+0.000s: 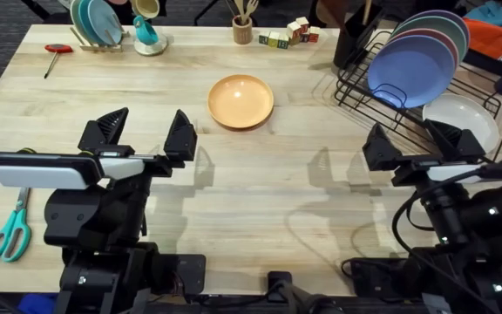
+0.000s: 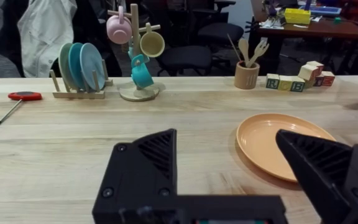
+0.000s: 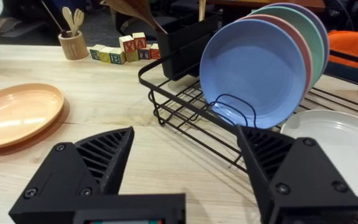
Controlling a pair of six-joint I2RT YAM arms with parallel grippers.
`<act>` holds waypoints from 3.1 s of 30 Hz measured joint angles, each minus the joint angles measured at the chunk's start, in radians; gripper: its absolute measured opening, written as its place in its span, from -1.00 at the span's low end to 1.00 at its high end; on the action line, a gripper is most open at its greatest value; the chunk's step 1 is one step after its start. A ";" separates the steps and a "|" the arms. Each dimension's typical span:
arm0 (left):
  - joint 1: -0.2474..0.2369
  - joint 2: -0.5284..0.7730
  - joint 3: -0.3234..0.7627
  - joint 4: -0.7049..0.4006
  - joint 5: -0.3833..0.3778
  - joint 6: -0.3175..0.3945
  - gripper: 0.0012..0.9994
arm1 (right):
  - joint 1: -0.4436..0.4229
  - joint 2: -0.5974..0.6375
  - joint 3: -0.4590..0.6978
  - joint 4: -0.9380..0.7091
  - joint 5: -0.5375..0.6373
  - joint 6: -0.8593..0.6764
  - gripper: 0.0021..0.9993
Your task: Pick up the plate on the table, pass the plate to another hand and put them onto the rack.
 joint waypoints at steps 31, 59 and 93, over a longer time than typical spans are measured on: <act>0.000 0.113 0.297 -0.382 -0.005 0.000 0.99 | 0.000 0.132 0.277 -0.383 0.042 -0.001 0.99; 0.000 1.169 1.154 -0.637 0.079 0.000 0.99 | 0.000 1.028 1.092 -0.617 0.045 -0.008 0.99; -0.098 1.615 1.154 -0.536 0.076 -0.079 0.99 | 0.000 1.037 1.092 -0.598 0.045 -0.008 0.99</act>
